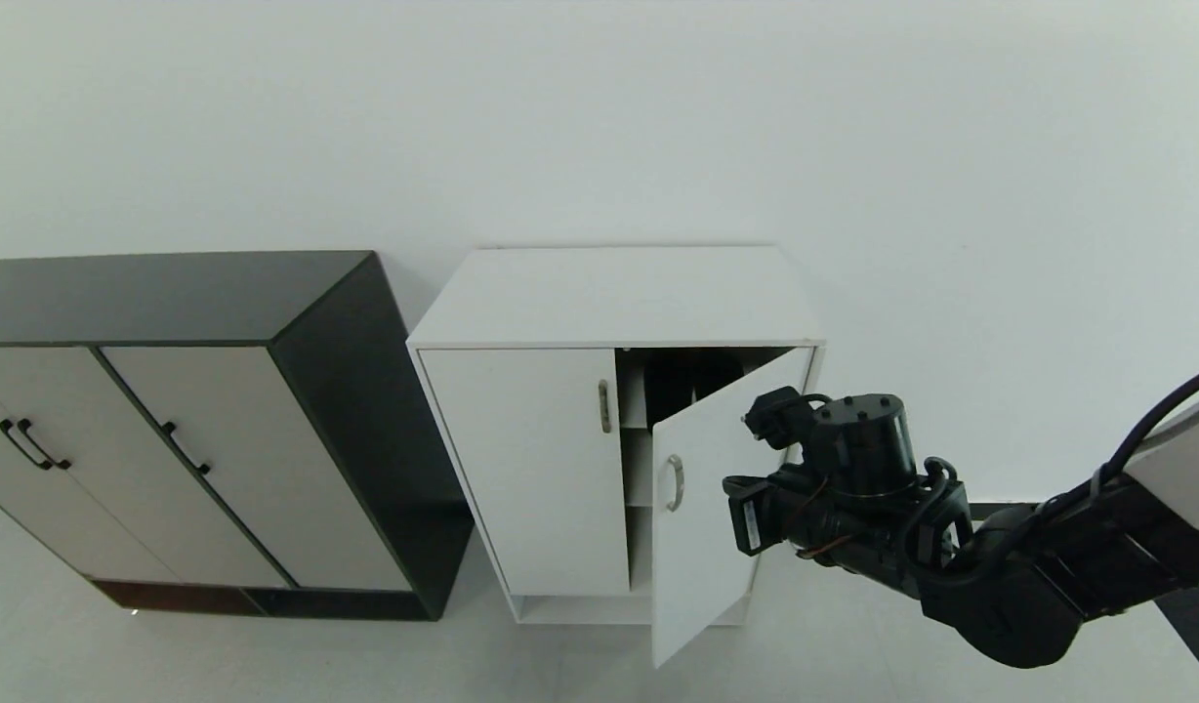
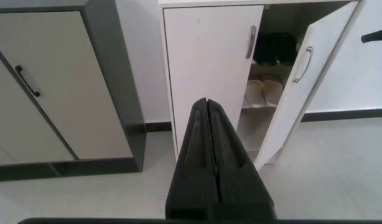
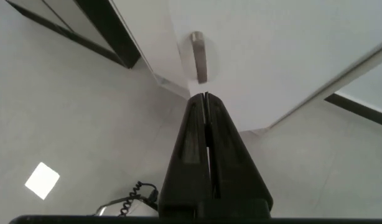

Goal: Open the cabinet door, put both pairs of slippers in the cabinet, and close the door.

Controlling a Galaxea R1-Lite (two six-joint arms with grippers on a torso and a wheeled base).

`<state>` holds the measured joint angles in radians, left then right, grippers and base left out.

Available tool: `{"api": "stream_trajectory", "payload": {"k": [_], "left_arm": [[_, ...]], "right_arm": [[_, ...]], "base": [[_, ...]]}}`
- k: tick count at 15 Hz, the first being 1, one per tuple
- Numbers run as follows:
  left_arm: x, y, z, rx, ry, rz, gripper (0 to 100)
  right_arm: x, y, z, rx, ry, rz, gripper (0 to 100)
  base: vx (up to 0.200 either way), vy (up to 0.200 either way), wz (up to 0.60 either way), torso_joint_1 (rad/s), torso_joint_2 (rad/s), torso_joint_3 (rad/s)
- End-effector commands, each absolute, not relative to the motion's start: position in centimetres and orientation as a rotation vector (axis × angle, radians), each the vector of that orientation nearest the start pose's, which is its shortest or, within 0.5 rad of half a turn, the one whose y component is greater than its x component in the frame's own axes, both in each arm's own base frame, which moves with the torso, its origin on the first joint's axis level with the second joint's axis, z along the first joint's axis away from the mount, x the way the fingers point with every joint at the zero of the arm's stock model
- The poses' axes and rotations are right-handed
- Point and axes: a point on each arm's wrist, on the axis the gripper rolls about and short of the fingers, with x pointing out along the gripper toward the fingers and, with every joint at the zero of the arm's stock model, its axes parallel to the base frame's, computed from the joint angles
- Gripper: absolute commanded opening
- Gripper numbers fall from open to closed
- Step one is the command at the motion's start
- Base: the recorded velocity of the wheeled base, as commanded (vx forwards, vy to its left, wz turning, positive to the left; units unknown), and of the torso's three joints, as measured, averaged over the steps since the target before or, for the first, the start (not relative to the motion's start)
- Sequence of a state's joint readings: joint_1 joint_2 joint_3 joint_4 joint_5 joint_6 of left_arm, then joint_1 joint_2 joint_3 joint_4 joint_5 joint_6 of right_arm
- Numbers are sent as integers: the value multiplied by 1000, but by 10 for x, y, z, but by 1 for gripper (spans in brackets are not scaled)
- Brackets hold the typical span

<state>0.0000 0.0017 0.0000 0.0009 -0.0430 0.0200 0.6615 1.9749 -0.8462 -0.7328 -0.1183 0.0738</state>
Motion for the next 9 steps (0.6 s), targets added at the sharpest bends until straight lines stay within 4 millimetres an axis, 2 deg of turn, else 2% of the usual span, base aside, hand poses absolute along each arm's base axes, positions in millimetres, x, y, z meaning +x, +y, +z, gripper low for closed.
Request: {"api": "stream_trajectory", "payload": {"k": [1,8,9], "left_arm": [[-23,-1,75,20,3,-43,0],[-23,-1,75,20,3,-43,0],[-23,-1,76,18,1,-43,0]], "right_arm": [[285,212,102,-93,412,509,0],[284,209,96,-102,410,514,0],[284,209,95,-104,411,518,0]], "base": [[0,0,0,0,0,0],[200,0,0,3,-3,4],[0,0,0,0,0,0]]}}
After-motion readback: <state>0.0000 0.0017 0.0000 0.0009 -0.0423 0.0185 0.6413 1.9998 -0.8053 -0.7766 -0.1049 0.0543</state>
